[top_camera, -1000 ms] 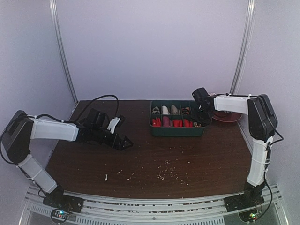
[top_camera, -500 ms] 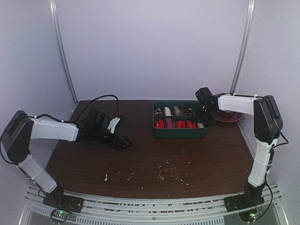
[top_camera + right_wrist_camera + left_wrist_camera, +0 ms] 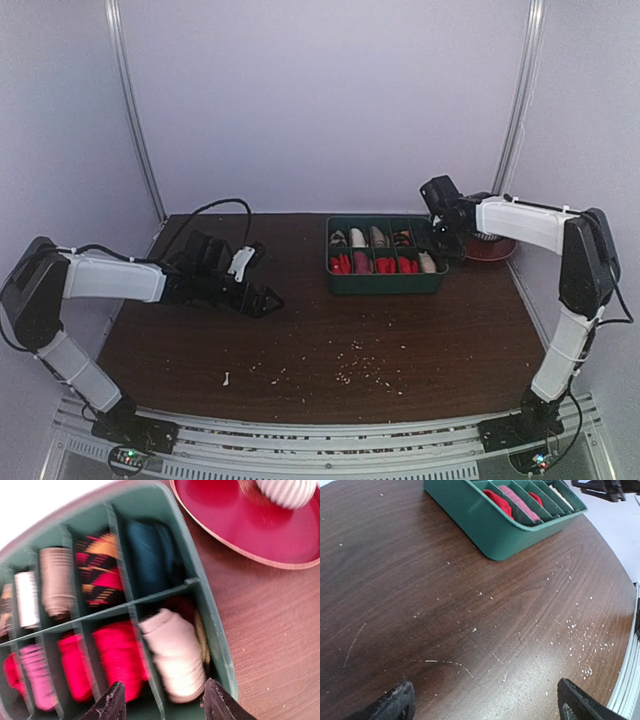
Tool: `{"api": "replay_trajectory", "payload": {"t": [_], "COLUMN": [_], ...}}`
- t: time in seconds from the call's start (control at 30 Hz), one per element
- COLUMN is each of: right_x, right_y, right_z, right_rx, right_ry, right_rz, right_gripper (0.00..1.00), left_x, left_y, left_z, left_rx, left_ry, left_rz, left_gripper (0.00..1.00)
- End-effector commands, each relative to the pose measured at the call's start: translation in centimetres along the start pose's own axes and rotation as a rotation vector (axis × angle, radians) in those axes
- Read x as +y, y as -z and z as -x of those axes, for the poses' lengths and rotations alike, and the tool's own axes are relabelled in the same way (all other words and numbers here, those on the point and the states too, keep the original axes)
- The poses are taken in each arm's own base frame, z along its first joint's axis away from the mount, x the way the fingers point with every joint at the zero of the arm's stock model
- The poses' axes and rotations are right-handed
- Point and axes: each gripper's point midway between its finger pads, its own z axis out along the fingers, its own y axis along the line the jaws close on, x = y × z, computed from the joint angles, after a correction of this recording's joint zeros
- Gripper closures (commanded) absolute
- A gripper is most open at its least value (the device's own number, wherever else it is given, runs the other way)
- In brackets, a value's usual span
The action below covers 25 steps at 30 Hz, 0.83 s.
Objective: Roll the socks
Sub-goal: Place a pair of socks in the storage box, then reset both arms
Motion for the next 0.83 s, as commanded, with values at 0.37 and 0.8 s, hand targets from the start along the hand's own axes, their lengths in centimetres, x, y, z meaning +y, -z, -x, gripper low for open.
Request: {"api": "replay_trajectory", "payload": {"t": [0.37,0.8], "right_x": [-0.2,-1.2], "right_y": [9.9,12.1], "right_z": [4.5,4.7], "right_rx": [-0.385,-0.462], "right_ry": [0.224,0.304], "right_rz": [0.162,0.156], "right_gripper": [0.35,0.00], "left_x": [5.1,4.8], "left_y": [2.9,5.7], "left_z": [4.2,7.2], "left_rx": [-0.158,-0.313], "left_ry": [0.108,0.076], "left_rz": [0.352,0.389], "left_gripper": [0.02,0.02]}}
